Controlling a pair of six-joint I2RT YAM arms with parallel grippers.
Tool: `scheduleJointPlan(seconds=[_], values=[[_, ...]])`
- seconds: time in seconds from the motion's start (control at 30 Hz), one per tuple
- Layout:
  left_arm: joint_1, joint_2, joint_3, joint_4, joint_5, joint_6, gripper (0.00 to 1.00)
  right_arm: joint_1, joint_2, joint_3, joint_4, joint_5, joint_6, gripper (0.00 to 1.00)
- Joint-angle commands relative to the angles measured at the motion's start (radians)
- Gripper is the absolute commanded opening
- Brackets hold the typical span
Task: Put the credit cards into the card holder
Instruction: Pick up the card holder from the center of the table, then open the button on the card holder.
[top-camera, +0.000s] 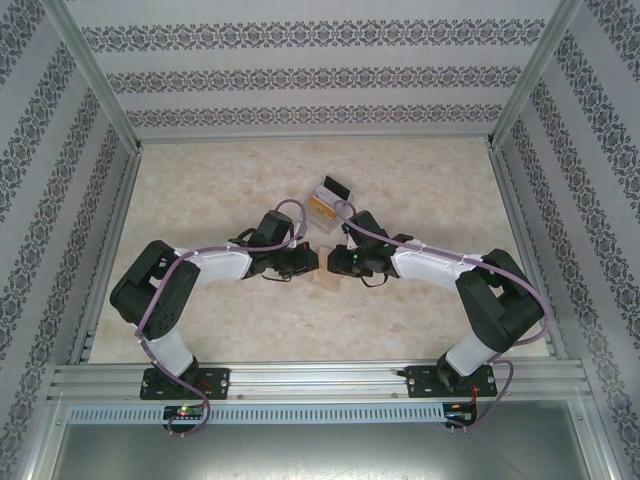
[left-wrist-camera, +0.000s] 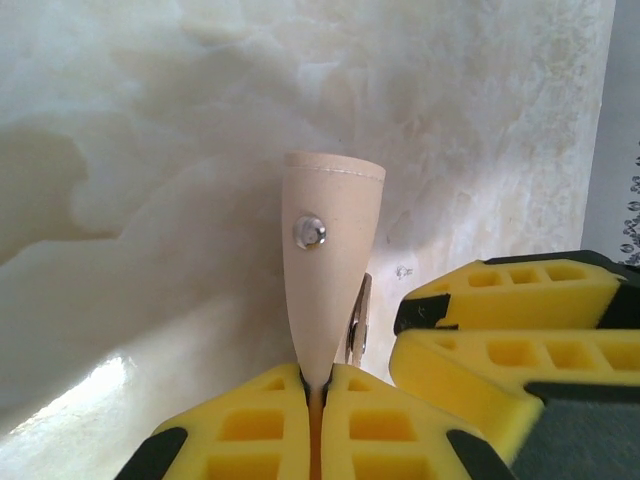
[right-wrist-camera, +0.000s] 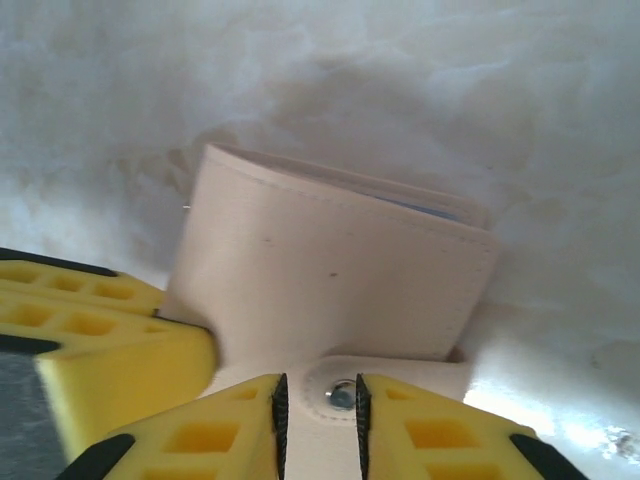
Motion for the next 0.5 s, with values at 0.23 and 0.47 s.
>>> scheduleJointPlan(seconds=[0.23, 0.47], values=[[-0.015, -0.030, -0.023, 0.067, 0.007, -0.031, 0.00, 0.052, 0.078, 0.037, -0.044, 0.100, 0.041, 0.33], [-0.016, -0.037, -0.025, 0.072, 0.000, -0.034, 0.00, 0.104, 0.122, 0.073, -0.171, 0.236, 0.016, 0.32]])
